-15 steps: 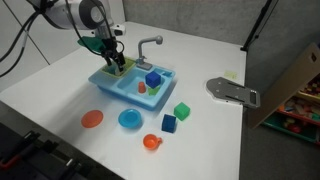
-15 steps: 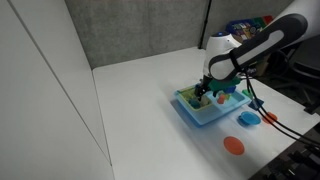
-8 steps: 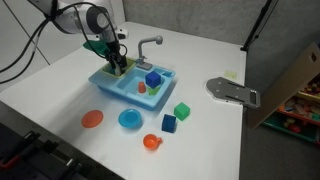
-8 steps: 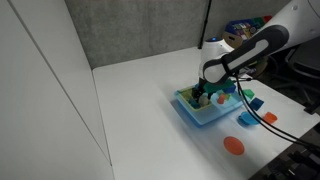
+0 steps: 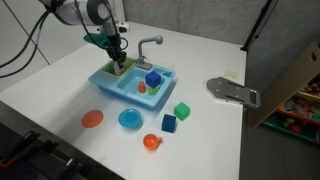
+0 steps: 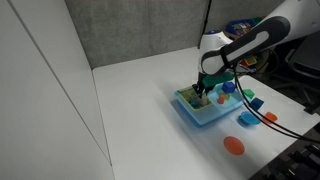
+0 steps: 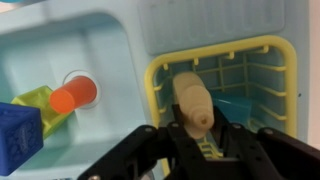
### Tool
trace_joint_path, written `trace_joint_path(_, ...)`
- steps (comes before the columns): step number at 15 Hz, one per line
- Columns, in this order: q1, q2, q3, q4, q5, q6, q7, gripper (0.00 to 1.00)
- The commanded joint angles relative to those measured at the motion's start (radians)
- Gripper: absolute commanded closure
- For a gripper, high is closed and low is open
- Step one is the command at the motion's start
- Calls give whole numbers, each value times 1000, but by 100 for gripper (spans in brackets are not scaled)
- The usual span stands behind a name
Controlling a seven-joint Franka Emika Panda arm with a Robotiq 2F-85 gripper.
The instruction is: Move the bottle from the plate rack to the top of the dark green block
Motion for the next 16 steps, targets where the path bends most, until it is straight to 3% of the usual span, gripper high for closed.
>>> trace_joint_path(1, -12, -84, -5, -7, 25, -79, -8, 90)
trace_joint_path(8, -46, -280, -16, -106, 20, -221, -11, 90)
trace_joint_path(16, -138, -424, -89, -240, -4, -244, 7, 90)
